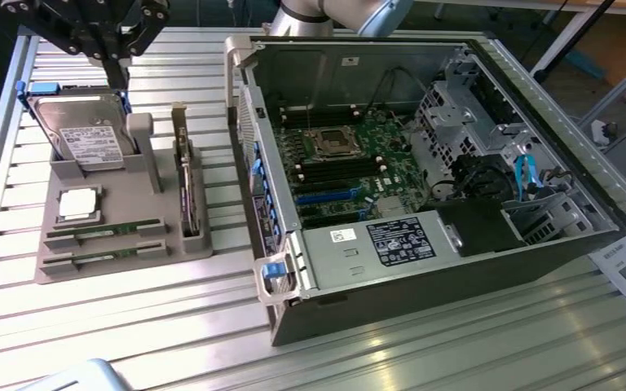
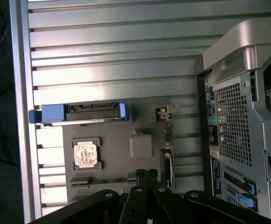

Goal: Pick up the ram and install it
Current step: 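Reach for the ram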

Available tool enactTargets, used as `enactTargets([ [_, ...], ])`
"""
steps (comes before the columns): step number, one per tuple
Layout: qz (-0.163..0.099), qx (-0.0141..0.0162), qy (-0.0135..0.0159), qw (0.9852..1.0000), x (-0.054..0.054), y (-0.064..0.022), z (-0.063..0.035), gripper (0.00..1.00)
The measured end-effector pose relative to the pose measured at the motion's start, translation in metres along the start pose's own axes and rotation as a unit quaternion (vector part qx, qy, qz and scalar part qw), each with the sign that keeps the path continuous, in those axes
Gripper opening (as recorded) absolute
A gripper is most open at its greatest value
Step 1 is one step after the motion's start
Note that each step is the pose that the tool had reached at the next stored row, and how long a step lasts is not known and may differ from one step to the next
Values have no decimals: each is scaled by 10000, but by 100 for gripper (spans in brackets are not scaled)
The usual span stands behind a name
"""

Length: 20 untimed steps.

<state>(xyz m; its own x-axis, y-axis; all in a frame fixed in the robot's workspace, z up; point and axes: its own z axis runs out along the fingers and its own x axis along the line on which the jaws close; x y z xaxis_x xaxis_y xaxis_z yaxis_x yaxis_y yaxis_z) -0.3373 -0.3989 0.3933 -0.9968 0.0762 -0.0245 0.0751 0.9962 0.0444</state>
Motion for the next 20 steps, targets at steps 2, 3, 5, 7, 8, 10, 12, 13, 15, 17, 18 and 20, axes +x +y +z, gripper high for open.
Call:
enactTargets([
  [2,1,1,1,10000,66,-5,-3,10],
  [3,0,0,0,10000,108,-8,-3,10],
  [5,0,0,-1,10000,183,-14,-4,10],
  [7,0,0,0,10000,246,-19,-7,10],
  [8,0,0,1,10000,305,-23,-9,10],
  [10,0,0,0,10000,395,-30,-11,10],
  [12,0,1,1,10000,449,-34,-13,10],
  [13,0,0,0,10000,466,-35,-13,10],
  [15,0,0,0,10000,471,-36,-13,10],
  [17,0,0,0,10000,471,-36,-13,10],
  [18,0,0,0,10000,471,-36,-13,10],
  [20,0,0,0,10000,471,-36,-13,10],
])
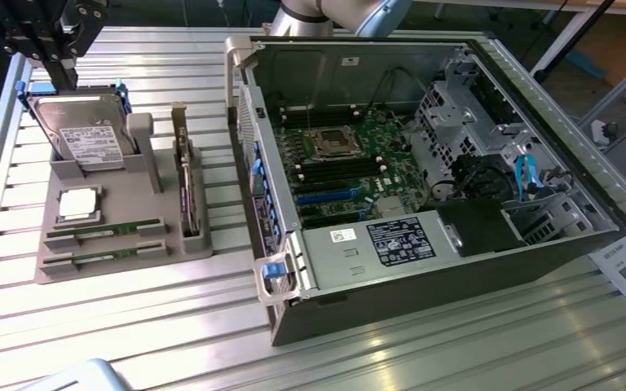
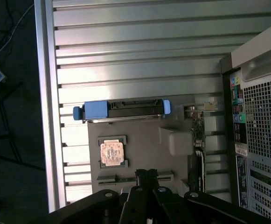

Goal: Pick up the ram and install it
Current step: 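Reach for the ram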

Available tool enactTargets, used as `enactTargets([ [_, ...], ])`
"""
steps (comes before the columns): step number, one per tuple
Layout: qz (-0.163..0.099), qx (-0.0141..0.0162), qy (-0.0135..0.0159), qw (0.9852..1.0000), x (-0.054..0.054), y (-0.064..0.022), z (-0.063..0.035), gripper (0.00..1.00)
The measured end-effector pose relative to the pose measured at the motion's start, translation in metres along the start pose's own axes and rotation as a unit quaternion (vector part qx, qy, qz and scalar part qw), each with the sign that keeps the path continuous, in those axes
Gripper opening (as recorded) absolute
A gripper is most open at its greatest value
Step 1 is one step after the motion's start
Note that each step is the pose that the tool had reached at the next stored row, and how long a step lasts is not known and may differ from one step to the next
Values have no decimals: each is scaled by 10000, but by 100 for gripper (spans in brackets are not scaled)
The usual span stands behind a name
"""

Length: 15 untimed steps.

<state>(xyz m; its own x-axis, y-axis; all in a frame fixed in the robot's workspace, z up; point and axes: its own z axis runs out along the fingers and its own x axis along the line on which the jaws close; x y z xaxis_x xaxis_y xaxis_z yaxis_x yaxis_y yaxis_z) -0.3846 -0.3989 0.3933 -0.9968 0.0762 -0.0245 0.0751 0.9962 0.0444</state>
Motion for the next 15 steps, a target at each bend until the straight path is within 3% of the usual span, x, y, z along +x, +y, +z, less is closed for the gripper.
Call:
enactTargets([
  [6,0,0,0,10000,-2,-31,-1,10],
  [15,0,0,0,10000,-13,-176,-8,10],
])
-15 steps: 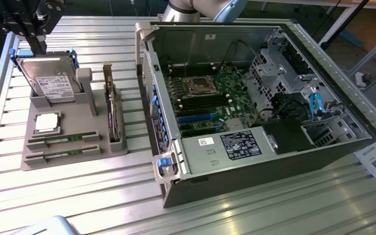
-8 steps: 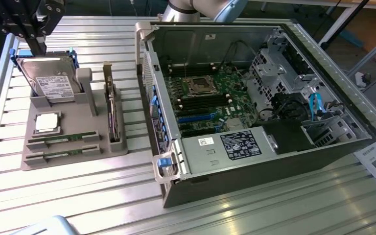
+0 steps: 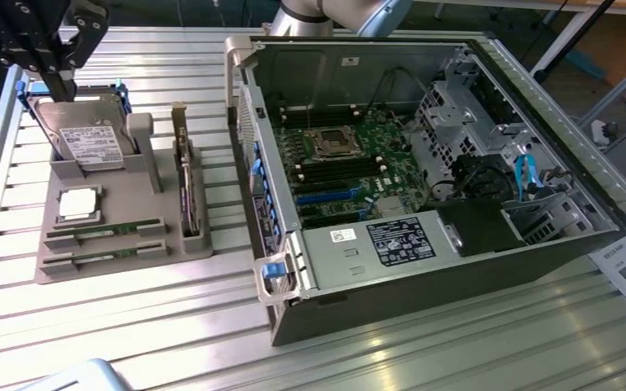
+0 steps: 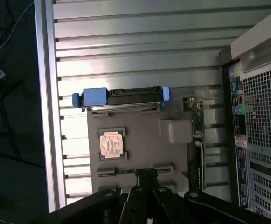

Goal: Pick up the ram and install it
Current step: 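Reach for the ram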

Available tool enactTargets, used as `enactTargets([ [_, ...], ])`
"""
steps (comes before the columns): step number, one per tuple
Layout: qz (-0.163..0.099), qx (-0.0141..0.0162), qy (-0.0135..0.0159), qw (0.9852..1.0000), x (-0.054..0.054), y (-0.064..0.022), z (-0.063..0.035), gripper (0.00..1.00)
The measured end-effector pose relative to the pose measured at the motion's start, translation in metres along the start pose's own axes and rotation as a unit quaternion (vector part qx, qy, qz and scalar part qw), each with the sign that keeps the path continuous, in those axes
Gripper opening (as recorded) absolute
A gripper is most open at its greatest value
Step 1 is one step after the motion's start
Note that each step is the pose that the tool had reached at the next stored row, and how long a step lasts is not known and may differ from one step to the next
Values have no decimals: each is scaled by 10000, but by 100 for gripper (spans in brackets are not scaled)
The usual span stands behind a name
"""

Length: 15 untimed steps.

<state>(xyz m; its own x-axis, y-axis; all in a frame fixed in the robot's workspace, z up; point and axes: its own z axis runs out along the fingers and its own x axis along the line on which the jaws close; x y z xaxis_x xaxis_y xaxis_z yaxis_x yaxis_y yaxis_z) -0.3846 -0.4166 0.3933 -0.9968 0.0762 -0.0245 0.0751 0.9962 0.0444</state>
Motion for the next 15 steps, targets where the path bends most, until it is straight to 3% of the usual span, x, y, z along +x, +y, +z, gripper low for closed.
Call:
enactTargets([
  [15,0,0,0,10000,-15,-193,-8,10],
])
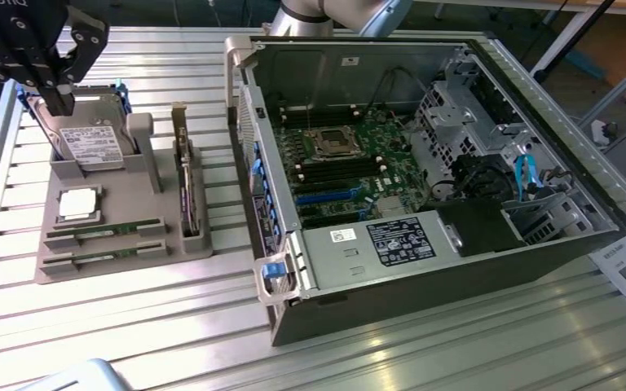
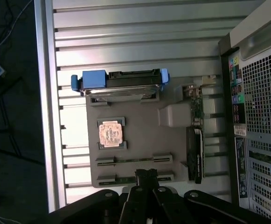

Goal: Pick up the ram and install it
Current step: 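Reach for the ram, then pick up the ram and move it above insertion slot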

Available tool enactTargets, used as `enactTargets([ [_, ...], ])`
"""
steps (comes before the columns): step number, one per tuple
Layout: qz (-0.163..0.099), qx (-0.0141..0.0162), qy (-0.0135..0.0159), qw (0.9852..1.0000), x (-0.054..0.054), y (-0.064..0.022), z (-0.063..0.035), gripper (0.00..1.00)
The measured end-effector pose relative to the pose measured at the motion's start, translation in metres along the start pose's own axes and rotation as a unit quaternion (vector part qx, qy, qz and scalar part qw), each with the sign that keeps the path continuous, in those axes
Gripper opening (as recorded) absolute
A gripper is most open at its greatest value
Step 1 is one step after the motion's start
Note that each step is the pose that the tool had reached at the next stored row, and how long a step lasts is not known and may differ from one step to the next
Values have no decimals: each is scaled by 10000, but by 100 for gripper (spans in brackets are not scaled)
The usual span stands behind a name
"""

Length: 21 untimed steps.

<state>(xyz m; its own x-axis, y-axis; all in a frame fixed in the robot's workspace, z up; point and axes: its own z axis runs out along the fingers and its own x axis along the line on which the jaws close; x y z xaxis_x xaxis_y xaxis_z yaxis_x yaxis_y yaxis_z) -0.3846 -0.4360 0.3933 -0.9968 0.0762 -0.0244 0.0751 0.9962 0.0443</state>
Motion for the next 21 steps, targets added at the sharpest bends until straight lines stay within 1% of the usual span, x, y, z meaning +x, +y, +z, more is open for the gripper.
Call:
enactTargets([
  [21,-22,-7,2,10000,0,-2,0,10],
])
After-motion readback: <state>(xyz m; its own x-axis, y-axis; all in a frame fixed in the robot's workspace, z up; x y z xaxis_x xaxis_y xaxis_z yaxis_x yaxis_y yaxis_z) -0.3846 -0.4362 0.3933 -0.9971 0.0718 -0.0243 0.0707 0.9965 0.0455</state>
